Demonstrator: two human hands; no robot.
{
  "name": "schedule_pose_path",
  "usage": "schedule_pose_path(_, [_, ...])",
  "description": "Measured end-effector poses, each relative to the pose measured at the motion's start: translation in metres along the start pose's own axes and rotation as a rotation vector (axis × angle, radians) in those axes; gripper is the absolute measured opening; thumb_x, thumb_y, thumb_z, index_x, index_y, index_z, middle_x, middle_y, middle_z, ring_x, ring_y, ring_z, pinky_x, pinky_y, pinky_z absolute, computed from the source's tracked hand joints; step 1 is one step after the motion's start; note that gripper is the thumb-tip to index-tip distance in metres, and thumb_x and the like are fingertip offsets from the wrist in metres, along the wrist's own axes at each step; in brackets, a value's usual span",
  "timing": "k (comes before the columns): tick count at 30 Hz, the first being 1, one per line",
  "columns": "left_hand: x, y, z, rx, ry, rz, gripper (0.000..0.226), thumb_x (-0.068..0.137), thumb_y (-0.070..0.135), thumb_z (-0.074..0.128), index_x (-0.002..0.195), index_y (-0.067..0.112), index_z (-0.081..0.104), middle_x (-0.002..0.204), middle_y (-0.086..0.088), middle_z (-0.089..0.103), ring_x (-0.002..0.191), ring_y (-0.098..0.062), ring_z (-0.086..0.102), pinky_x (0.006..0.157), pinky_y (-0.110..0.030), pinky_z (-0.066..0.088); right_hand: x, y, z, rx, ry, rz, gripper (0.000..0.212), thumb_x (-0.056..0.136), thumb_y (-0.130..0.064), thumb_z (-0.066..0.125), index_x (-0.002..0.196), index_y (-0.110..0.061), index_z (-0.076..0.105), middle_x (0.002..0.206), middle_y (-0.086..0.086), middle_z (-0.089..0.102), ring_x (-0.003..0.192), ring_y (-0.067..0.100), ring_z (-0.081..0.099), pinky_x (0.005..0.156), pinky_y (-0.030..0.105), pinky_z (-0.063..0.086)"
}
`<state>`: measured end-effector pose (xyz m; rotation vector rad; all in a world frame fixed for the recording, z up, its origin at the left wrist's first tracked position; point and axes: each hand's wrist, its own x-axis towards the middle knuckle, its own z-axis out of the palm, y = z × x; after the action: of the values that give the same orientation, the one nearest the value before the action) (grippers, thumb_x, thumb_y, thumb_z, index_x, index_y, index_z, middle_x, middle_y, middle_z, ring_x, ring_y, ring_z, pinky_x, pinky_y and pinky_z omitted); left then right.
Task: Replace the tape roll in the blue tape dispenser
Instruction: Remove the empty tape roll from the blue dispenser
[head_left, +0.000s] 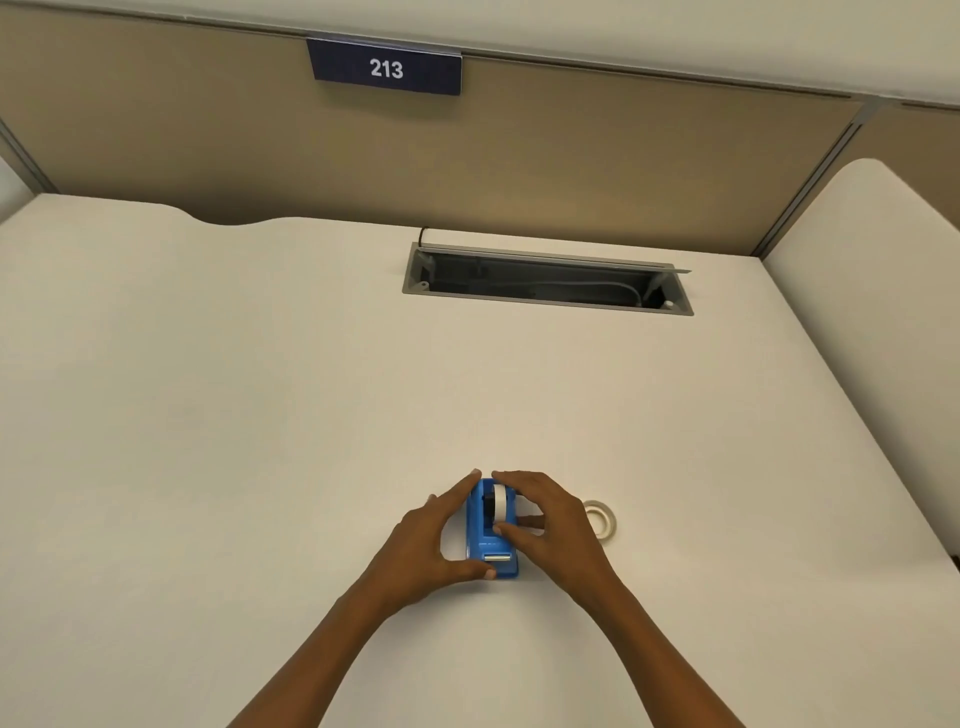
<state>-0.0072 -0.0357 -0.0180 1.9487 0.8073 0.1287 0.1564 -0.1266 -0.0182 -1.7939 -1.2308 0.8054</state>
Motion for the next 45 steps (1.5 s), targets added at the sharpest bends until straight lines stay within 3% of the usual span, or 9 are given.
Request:
schedule_pose_path(11, [-0.001,0.003,-0.001,-0.007,0.005,-0.027,0.091,0.063,0.046,0.077,0.122,0.060,0.010,0.129,0.035,0.024,0.120,0.008,0.030,0.100,-0.017,0.025,0.009,-0.005,-0.007,-0.076,-0.046,0.007,0.041,0.085,-0.013,0.065,0.123,-0.023,0.053,0.124,-0.003,0.055,0.110,0.010,0.054,0.082,0.018,0.053])
schedule_pose_path(18, [0.000,0.003,-0.002,-0.019,0.002,-0.047,0.094,0.061,0.048,0.078,0.132,0.050,0.015,0.142,0.020,0.032,0.131,-0.003,0.033,0.103,-0.023,0.029,0.010,-0.015,-0.010,-0.021,0.014,0.004,0.044,0.084,-0.019,0.066,0.124,-0.031,0.053,0.124,-0.014,0.057,0.117,0.005,0.051,0.100,0.027,0.043])
schedule_pose_path(22, [-0.001,0.013,-0.008,-0.002,-0.023,-0.054,0.097,0.063,0.046,0.077,0.138,0.041,0.017,0.137,0.025,0.026,0.128,0.001,0.027,0.103,-0.023,0.026,0.007,-0.029,-0.013,0.161,0.105,0.070,0.049,0.081,-0.015,0.070,0.124,-0.028,0.053,0.112,-0.008,0.064,0.103,0.003,0.060,0.089,0.015,0.049])
schedule_pose_path(24, [-0.001,0.022,-0.012,-0.044,0.023,-0.017,0.090,0.065,0.043,0.077,0.137,0.041,0.023,0.135,0.027,0.025,0.124,0.006,0.027,0.102,-0.021,0.025,0.004,-0.035,-0.016,0.252,0.136,0.102,0.042,0.079,-0.013,0.071,0.118,-0.023,0.058,0.106,-0.002,0.067,0.095,0.002,0.063,0.080,0.013,0.052])
schedule_pose_path(27, [0.000,0.032,-0.017,-0.176,0.195,0.073,0.060,0.074,0.030,0.072,0.127,0.039,0.045,0.132,0.019,0.047,0.118,0.005,0.045,0.102,-0.019,0.036,0.002,-0.039,-0.019,0.346,0.117,0.163,0.036,0.079,-0.014,0.072,0.113,-0.021,0.064,0.109,0.001,0.069,0.091,0.002,0.065,0.071,0.010,0.051])
schedule_pose_path(31, [0.001,0.046,-0.018,-0.324,0.313,0.063,0.027,0.082,0.018,0.064,0.108,0.026,0.065,0.112,0.006,0.067,0.098,0.003,0.060,0.081,-0.007,0.046,0.000,-0.044,-0.019,0.420,0.102,0.198,0.035,0.081,-0.018,0.070,0.115,-0.021,0.064,0.111,0.004,0.068,0.096,0.019,0.068,0.072,0.009,0.051])
schedule_pose_path(35, [0.000,0.050,-0.017,-0.442,0.321,0.016,0.025,0.081,0.019,0.066,0.105,0.028,0.067,0.106,0.012,0.068,0.091,0.004,0.064,0.073,0.001,0.042,-0.002,-0.049,-0.021,0.485,0.097,0.216,0.031,0.083,-0.018,0.066,0.114,-0.015,0.064,0.107,0.006,0.071,0.087,0.020,0.071,0.074,0.020,0.056])
schedule_pose_path(39, [-0.003,0.053,-0.016,-0.594,0.307,-0.011,0.025,0.078,0.019,0.068,0.102,0.026,0.068,0.102,0.009,0.072,0.090,-0.005,0.067,0.075,-0.009,0.049,-0.005,-0.049,-0.019,0.538,0.065,0.245,0.027,0.086,-0.018,0.063,0.111,-0.009,0.066,0.105,0.013,0.071,0.090,0.024,0.070,0.079,0.037,0.059])
schedule_pose_path(45, [-0.005,0.057,-0.015,-0.641,0.318,-0.039,0.024,0.075,0.016,0.070,0.096,0.027,0.071,0.094,0.011,0.073,0.089,-0.002,0.066,0.071,-0.007,0.049,-0.005,-0.053,-0.018,0.535,0.073,0.239,0.040,0.076,-0.034,0.064,0.107,-0.010,0.069,0.101,0.011,0.073,0.087,0.024,0.070,0.077,0.039,0.060])
